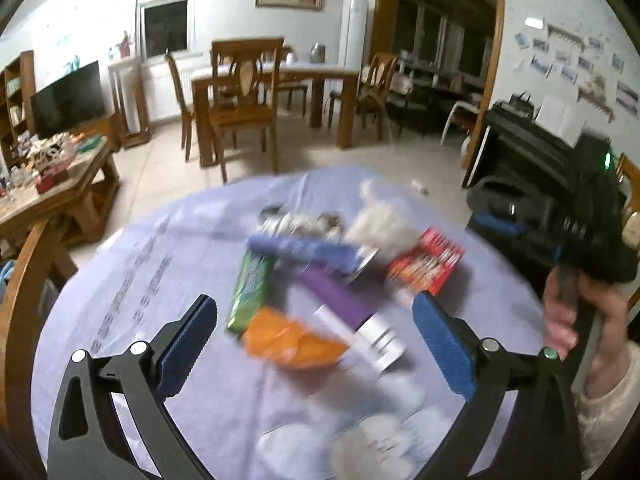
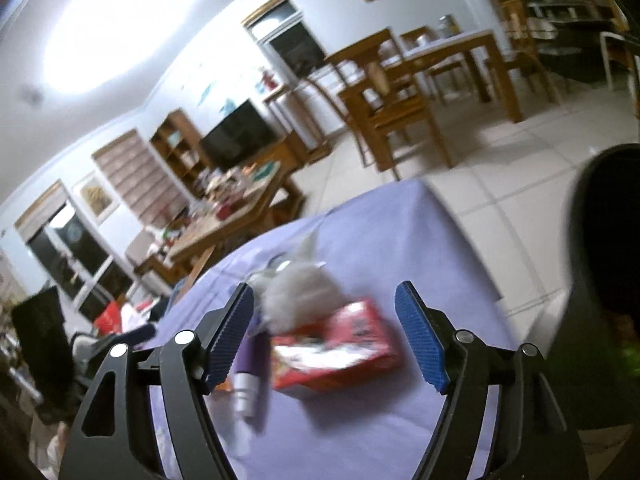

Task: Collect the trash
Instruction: 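Grasp the orange snack bag with the left gripper while the right grasps the white fluffy toy, then carry the orange bag and fluffy toy to the bin and release both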

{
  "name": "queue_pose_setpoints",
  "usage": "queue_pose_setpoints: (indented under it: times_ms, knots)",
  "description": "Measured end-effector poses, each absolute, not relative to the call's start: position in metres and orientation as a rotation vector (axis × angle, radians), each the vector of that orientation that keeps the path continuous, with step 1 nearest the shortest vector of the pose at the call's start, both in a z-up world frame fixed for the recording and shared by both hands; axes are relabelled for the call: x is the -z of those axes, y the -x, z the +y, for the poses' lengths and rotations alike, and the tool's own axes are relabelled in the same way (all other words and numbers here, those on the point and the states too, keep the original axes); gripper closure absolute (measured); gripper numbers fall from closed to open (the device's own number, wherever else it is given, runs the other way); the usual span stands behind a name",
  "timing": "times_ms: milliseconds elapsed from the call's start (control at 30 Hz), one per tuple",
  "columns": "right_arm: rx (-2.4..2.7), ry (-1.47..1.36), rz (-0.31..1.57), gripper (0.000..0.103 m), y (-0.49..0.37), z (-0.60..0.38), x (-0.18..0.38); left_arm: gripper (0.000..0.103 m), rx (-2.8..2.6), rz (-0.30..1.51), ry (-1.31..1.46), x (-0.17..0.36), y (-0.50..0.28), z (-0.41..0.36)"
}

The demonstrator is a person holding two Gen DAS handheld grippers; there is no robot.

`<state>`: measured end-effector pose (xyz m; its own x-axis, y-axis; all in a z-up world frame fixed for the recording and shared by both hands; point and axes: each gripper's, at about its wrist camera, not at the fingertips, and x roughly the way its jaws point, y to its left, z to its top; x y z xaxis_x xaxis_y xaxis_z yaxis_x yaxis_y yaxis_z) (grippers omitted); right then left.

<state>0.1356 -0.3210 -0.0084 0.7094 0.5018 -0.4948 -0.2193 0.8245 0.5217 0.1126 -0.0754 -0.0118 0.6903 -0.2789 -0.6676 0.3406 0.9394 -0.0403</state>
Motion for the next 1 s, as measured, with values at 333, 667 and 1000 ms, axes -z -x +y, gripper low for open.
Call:
queue_pose_setpoints:
  times_ms: [333,667,1000]
  knots:
    - [-0.379,-0.268,0.818,0.025,-0.191,-0.245,0.014,0.041,0.440,0.813,-0.105,0.042,-0.129,-0.065]
    - [-0.408,-0.203,0.887,0.063,-0.208,-0.223,0.043,0.050,0.466,0.787,-0.082,0.046,-0.128,-0.058]
    - [-0.446,-0.312,0.629,0.064,-0.147,-0.271,-0.006,0.051,0.488,0.712,0.043,0.019,-0.113,-0.046]
